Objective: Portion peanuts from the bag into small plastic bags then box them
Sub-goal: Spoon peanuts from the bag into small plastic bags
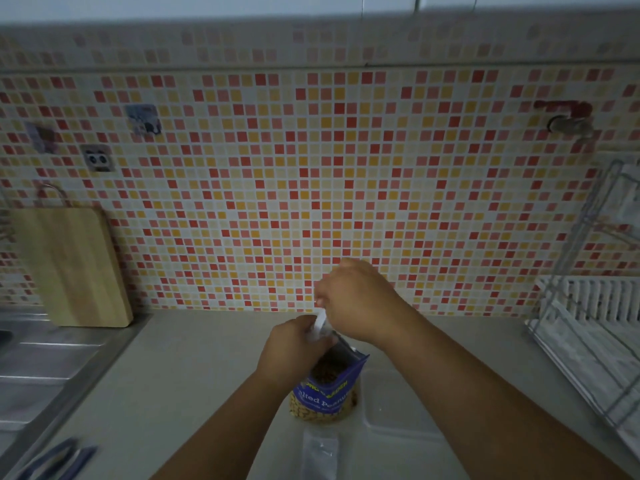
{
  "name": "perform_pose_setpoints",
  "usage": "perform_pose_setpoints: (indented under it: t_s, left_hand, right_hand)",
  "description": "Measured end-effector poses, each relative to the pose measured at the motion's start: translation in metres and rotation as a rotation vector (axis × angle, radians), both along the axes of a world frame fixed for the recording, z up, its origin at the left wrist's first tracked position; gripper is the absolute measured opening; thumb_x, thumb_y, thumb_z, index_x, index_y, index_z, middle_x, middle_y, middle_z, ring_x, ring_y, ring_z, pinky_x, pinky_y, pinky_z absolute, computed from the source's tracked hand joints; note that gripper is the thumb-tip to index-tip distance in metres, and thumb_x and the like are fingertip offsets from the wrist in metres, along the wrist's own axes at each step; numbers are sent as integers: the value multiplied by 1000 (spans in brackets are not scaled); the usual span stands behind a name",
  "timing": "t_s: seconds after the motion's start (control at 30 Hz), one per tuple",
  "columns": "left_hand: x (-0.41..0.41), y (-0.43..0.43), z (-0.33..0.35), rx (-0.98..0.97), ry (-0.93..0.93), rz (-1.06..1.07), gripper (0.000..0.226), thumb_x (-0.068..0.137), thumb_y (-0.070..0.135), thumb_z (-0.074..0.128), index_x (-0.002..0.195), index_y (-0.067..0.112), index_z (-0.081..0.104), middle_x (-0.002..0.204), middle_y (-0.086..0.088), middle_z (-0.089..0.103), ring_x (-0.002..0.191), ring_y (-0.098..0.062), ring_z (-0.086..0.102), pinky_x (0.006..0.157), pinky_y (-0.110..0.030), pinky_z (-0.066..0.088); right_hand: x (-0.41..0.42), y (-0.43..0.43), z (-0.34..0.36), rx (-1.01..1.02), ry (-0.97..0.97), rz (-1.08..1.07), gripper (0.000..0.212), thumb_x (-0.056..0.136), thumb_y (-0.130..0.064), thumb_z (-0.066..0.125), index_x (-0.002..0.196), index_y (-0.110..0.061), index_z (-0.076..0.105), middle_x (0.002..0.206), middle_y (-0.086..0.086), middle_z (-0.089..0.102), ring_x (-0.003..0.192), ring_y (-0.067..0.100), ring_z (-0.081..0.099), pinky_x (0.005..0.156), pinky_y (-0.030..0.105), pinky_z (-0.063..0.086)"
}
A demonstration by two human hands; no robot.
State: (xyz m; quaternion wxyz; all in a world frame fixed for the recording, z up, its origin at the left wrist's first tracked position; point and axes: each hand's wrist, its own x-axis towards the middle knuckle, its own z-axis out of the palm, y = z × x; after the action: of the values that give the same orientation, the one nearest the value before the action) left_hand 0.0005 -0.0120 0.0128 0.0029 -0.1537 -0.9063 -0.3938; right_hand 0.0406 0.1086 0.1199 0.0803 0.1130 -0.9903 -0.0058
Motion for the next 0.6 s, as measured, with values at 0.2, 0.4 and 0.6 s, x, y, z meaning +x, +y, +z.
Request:
perform_pose_setpoints:
  t_s: [0.2,0.4,0.6]
  left_hand:
    - [-2,-19,-3,448,-264,94,24,84,33,66,106,24,62,97,4,67,91,-13,62,75,-24,48]
    - [2,-37,-2,912,-534,-83,38,83,35,53,117,18,59,96,-8,65,86,-23,59,74,-36,48]
    - [21,-30,-2,998,-640,-205,45,90,23,29,125,22,58,108,-9,65,84,-21,60,74,-40,50]
  right_hand:
    - [9,25,0,-23,604,37,14,79,-19,58,77,-19,72,69,-6,67,73,17,50,73,33,41]
    - [0,33,-78,-52,-46,-248,24,89,-29,54,107,-24,68,104,-3,65,105,19,46,94,34,37]
    - [8,25,-100,-604,-35,-214,22,88,-43,55,102,-34,70,112,-10,64,112,16,49,99,33,40]
